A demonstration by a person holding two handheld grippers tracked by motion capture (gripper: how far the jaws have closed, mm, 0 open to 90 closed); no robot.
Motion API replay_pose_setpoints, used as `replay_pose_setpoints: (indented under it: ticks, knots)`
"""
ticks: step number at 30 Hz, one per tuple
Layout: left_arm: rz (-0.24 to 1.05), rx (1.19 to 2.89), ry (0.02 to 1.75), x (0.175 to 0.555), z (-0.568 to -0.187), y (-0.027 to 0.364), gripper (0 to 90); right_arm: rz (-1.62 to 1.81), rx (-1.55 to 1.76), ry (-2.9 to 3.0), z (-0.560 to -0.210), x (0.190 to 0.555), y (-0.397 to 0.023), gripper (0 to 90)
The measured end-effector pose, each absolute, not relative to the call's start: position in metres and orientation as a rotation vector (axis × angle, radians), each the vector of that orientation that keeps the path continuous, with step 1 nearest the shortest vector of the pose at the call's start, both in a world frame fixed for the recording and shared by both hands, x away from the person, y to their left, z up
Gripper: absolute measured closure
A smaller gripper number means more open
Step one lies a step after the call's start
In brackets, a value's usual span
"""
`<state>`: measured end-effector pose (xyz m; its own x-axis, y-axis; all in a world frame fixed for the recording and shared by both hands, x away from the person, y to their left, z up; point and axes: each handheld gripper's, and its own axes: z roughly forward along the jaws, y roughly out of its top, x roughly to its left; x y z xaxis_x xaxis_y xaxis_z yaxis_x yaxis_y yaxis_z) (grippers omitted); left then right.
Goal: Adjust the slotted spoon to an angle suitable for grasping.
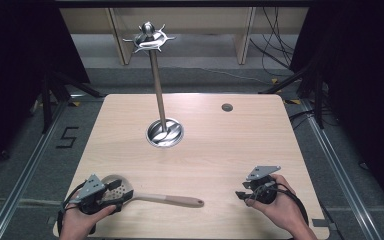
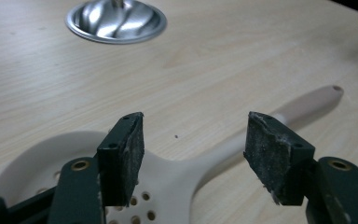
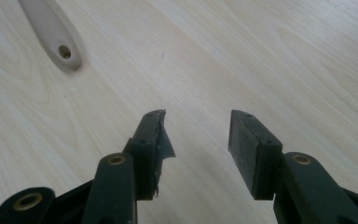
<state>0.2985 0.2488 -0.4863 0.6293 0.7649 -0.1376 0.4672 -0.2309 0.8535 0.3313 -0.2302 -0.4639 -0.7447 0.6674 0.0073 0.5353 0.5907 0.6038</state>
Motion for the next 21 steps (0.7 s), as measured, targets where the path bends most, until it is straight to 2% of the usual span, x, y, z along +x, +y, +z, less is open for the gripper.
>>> replay_pose_setpoints:
  ticks: [4, 8, 11, 15, 17, 21]
  knots:
    - [0.324, 1.974, 0.949, 0.305, -0.479, 0.239, 36.5, 0.880, 0.991, 2.606, -0.464, 0.332, -0.233, 55.7]
    - [0.249, 2.192, 0.866, 0.321, -0.462, 0.219, 36.4, 0.898, 1.001, 2.573, -0.465, 0.333, -0.235, 55.4]
    - [0.243, 2.241, 0.824, 0.327, -0.457, 0.212, 36.7, 0.897, 0.998, 2.567, -0.465, 0.333, -0.235, 55.3]
    - [0.202, 2.389, 0.707, 0.339, -0.448, 0.194, 36.9, 0.900, 1.003, 2.575, -0.465, 0.333, -0.235, 55.1]
    - [0.152, 2.468, 0.592, 0.345, -0.444, 0.189, 38.8, 0.863, 1.094, 2.591, -0.462, 0.329, -0.234, 54.8]
    - [0.113, 2.533, 0.550, 0.350, -0.450, 0.168, 40.8, 0.902, 1.090, 2.574, -0.464, 0.329, -0.234, 54.7]
